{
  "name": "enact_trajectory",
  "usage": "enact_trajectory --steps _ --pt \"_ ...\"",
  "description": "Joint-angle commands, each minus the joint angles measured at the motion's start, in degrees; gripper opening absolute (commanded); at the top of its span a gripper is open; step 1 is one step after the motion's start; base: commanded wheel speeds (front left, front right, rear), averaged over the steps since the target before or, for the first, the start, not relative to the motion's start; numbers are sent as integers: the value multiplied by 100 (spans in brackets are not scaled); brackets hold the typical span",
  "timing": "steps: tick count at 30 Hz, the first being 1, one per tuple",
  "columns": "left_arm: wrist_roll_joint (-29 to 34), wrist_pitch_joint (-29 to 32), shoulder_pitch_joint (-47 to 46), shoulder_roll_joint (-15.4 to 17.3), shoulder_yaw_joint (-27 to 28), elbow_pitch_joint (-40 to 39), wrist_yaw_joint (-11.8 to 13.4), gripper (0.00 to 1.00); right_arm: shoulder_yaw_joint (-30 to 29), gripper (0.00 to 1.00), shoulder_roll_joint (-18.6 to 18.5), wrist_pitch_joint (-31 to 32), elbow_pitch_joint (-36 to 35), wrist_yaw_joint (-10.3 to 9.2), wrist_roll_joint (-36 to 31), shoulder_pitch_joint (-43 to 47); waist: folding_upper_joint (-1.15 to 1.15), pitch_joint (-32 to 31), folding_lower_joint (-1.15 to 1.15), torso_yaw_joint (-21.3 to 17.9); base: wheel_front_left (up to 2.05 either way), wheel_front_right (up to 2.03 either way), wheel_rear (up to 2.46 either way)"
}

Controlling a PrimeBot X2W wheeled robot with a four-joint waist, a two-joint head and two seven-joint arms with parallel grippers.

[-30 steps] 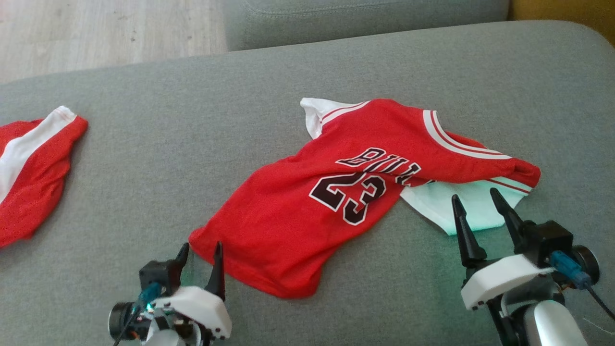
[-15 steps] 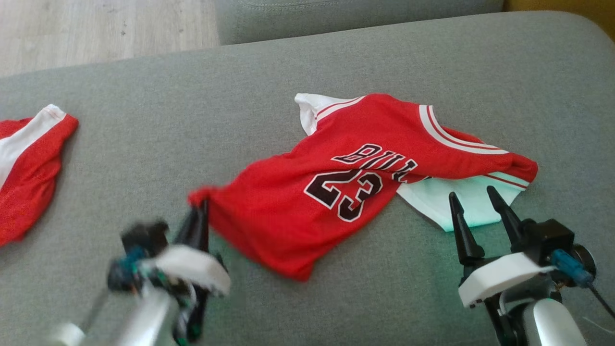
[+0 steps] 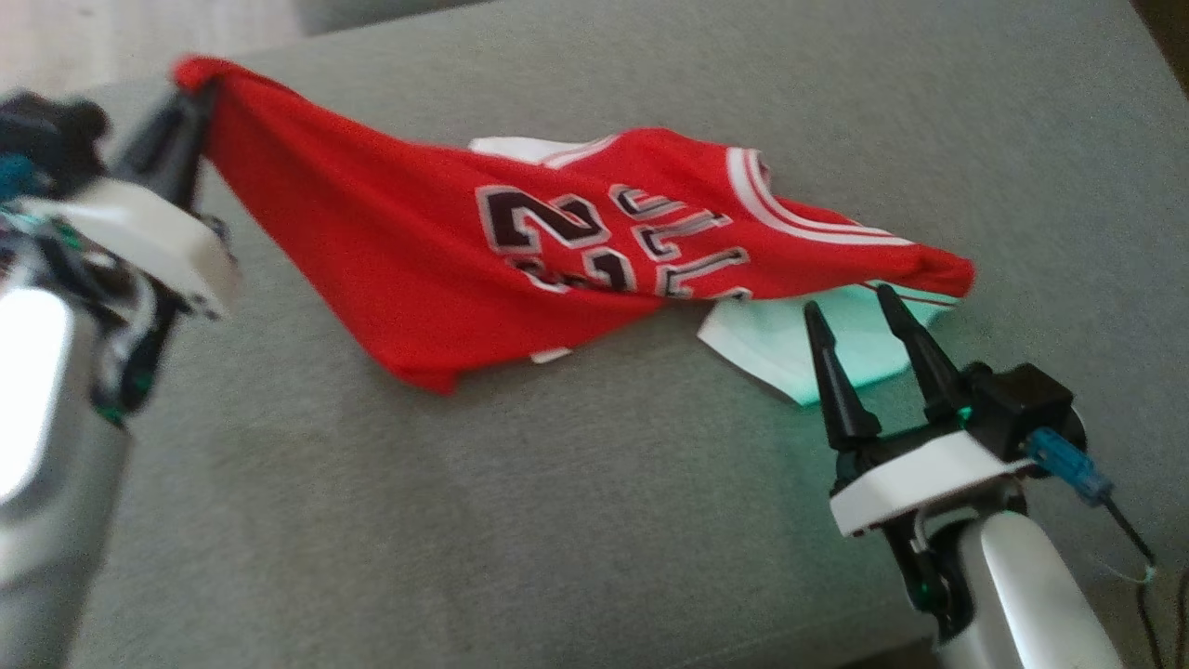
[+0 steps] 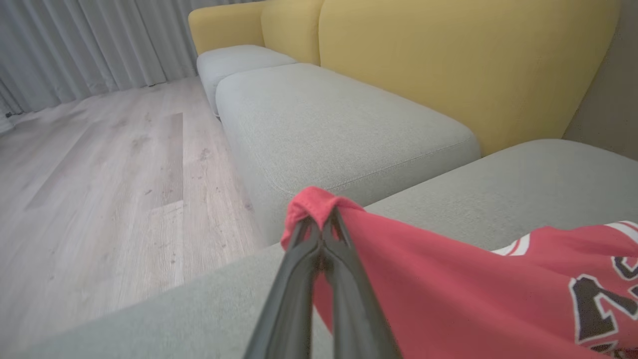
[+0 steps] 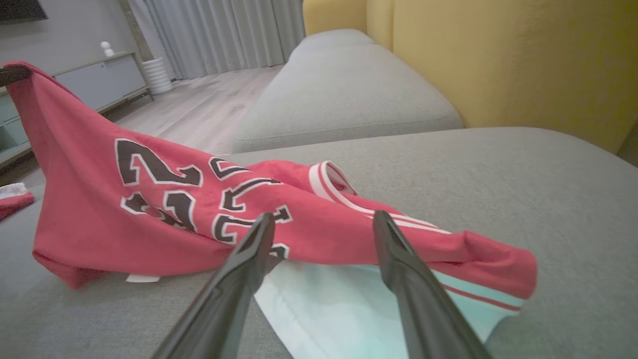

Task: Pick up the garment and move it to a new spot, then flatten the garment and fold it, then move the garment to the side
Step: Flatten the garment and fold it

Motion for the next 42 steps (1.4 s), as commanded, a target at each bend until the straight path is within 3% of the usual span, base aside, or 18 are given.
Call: enact_trajectory --steps 1,6,10,11,12,13,22,28,36,42 --pt "151 8 -454 373 284 -69 -4 0 187 100 -5 -110 -122 43 58 -227 0 303 -1 -353 0 0 0" --pt "789 -104 -1077 889 309 296 246 0 440 100 -5 -328 87 43 225 -470 0 566 -1 -747 0 0 0" --pt "846 -214 -1254 833 313 564 367 0 542 100 -5 -471 284 43 334 -575 0 629 -1 -887 0 0 0" --pt "837 -246 -1248 794 295 642 371 21 541 100 -5 -495 332 43 347 -587 0 629 -1 -891 0 0 0" --pt "832 -273 -1220 755 261 725 361 77 536 100 -5 -514 378 43 351 -597 0 615 -1 -885 0 0 0" --pt "806 -302 -1181 702 240 808 357 100 523 100 -5 -527 420 43 345 -602 0 593 -1 -869 0 0 0" --pt "75 -1104 -363 -117 329 1091 217 100 235 100 -5 -427 481 43 70 -482 0 26 -1 -372 0 0 0" --pt "-209 -2100 781 -745 376 745 346 100 -43 100 -5 -201 317 43 -109 -159 0 -485 -1 108 0 0 0" --pt "128 -2817 2390 -1271 217 98 789 100 -290 100 -5 132 -4 43 -239 265 0 -876 -1 595 0 0 0" --pt "321 -2851 2910 -1475 189 -127 773 100 -304 100 -5 265 -177 43 -209 377 0 -858 -1 677 0 0 0"
